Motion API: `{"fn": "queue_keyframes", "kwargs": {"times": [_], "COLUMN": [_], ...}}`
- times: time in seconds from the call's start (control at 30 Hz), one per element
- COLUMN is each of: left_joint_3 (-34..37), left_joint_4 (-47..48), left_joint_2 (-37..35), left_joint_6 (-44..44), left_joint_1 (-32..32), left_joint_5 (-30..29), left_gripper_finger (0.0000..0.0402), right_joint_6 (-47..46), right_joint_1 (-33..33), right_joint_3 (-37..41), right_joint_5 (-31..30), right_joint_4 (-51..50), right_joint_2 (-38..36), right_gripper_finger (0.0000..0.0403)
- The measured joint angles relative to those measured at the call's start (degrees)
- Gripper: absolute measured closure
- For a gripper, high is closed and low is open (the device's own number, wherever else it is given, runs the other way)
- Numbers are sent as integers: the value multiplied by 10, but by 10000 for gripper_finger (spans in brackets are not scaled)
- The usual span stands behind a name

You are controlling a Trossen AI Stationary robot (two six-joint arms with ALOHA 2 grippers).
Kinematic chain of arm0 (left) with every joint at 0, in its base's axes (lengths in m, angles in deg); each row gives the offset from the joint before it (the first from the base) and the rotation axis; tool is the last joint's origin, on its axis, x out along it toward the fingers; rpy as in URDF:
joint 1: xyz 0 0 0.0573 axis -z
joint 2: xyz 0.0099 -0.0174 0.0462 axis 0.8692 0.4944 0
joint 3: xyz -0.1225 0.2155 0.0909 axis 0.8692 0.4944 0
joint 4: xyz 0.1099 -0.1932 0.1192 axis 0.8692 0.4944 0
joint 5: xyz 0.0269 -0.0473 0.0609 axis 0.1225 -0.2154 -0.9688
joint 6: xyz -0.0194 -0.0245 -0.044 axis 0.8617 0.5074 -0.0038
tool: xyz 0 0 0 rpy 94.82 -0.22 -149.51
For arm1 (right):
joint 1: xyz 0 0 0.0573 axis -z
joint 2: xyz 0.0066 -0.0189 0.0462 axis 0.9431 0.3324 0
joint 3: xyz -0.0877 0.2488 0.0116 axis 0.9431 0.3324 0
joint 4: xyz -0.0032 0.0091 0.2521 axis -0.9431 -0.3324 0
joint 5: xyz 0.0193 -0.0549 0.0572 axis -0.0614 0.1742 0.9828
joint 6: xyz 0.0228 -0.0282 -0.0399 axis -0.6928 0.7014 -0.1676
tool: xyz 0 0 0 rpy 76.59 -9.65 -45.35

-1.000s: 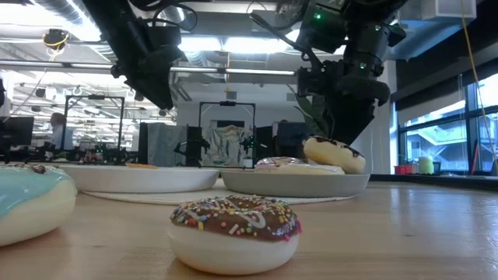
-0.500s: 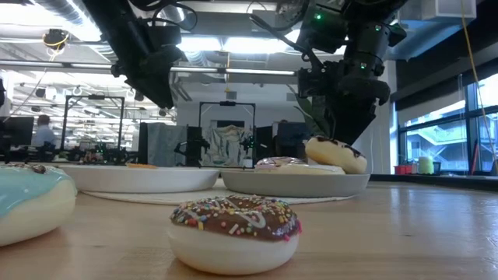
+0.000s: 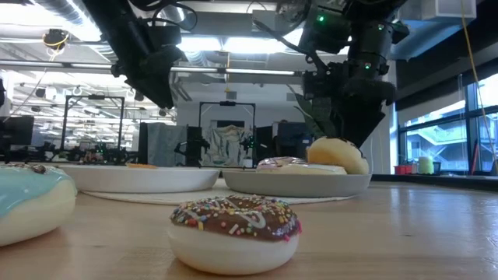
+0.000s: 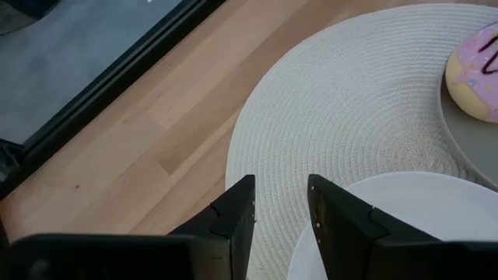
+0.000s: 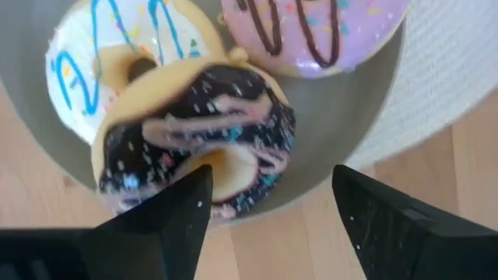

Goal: Pick & Place donuts
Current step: Put the large black donut on the gray plate, then put the small blue donut on the white plate

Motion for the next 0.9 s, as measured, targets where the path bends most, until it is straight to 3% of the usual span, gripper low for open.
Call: {"fn": "queue_keyframes", "kwargs": {"times": [0.4,0.5,0.67,0.8,0.9], "left_joint_3": [0,0,0,0,0], "left_joint_4": [2,23,70,98,136], "left_joint_2": [0,0,0,0,0], "left_joint_6": [-20,-47,-42,-4,90], "left_joint_1": [0,0,9,43,79], "left_joint_5": [15,59,192,265,297], "left_gripper_finger": [286,289,288,286,287], "right_joint_6": [-62,-90,-121,-120,-110], "right_joint_1": [-8,-47,-137,-174,-179], "right_joint_3": [0,11,79,127,148], "right_joint_5": [-28,-95,-260,-311,-338], "right_joint_4": [-35,-25,67,155,218], "right_joint_2": [-136,-181,-232,-246,-246], "right_gripper_finger": [137,137,137,137,137]}}
